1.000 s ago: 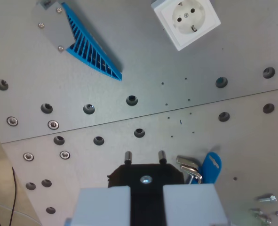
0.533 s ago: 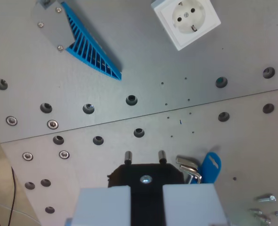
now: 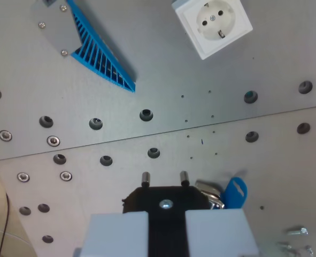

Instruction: Move above the white socket

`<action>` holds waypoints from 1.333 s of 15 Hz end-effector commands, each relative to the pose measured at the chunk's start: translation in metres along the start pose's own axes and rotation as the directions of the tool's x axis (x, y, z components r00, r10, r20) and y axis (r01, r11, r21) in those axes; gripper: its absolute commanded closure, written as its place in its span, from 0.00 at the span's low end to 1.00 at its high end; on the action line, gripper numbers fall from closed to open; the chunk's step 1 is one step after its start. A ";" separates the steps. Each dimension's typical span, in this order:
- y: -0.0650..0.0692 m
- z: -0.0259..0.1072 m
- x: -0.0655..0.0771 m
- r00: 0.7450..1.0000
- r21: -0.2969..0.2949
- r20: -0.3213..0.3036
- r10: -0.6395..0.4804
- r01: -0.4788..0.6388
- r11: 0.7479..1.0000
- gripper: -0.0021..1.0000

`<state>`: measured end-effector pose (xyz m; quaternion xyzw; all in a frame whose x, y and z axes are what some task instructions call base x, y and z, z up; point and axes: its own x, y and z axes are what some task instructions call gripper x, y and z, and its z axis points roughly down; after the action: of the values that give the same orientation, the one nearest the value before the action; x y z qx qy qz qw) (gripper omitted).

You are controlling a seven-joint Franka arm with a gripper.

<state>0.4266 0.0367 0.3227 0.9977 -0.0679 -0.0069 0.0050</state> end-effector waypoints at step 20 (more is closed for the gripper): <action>0.033 0.102 0.018 0.928 -0.027 -0.053 -0.370 0.369 0.929 1.00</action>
<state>0.4413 0.0067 0.2275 0.9988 0.0453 -0.0186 0.0070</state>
